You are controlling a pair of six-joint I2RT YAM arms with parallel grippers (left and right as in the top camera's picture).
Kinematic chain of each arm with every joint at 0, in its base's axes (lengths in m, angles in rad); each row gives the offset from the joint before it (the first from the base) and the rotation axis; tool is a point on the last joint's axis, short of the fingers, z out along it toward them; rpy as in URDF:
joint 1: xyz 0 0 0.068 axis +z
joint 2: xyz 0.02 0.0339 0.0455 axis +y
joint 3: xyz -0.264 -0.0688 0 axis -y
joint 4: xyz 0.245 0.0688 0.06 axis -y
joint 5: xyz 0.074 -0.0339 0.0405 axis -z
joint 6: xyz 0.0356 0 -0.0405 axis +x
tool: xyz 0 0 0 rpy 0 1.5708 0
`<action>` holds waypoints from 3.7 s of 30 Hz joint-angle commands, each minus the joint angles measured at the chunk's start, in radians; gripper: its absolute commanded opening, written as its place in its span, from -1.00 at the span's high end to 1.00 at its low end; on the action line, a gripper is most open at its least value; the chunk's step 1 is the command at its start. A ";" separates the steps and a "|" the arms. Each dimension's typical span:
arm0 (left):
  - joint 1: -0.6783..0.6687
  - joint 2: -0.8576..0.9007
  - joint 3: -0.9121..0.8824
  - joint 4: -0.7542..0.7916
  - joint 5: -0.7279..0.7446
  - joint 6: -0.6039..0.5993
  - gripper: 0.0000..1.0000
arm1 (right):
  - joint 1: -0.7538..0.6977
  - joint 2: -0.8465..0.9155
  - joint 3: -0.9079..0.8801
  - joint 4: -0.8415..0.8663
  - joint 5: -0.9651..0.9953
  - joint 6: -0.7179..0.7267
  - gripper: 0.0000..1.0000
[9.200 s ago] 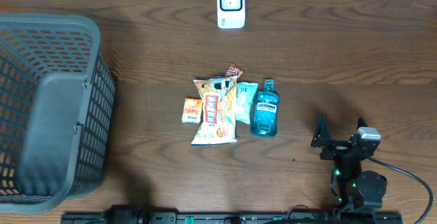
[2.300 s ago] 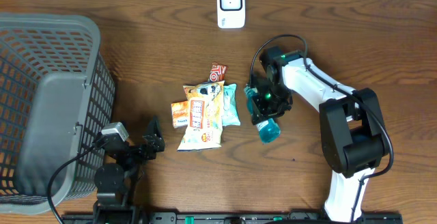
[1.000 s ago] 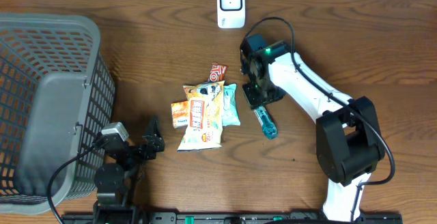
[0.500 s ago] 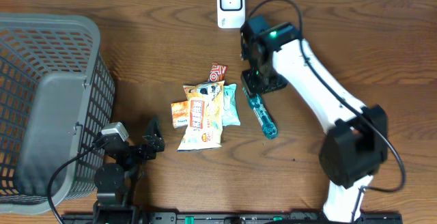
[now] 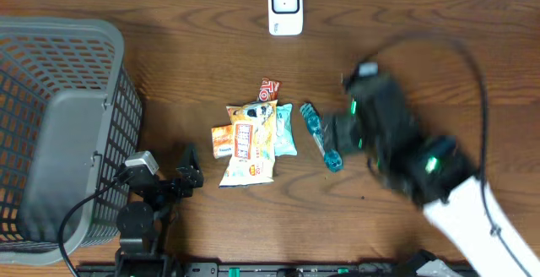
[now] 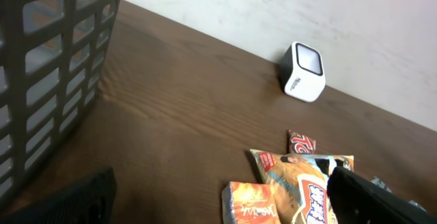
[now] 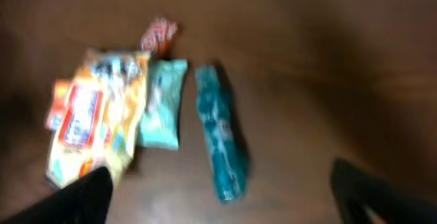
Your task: Scan the item barcode
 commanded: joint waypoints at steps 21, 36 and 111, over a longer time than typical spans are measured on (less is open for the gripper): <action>0.004 0.000 -0.018 -0.033 0.002 -0.019 -0.96 | 0.054 0.179 -0.677 0.805 0.025 0.030 -0.69; 0.004 0.000 -0.018 -0.033 0.002 -0.020 -0.95 | 0.042 0.343 -0.677 0.836 0.028 0.073 0.88; 0.004 0.000 -0.018 -0.033 0.002 -0.020 -0.96 | -0.035 0.306 -0.416 1.365 -0.254 -0.620 0.98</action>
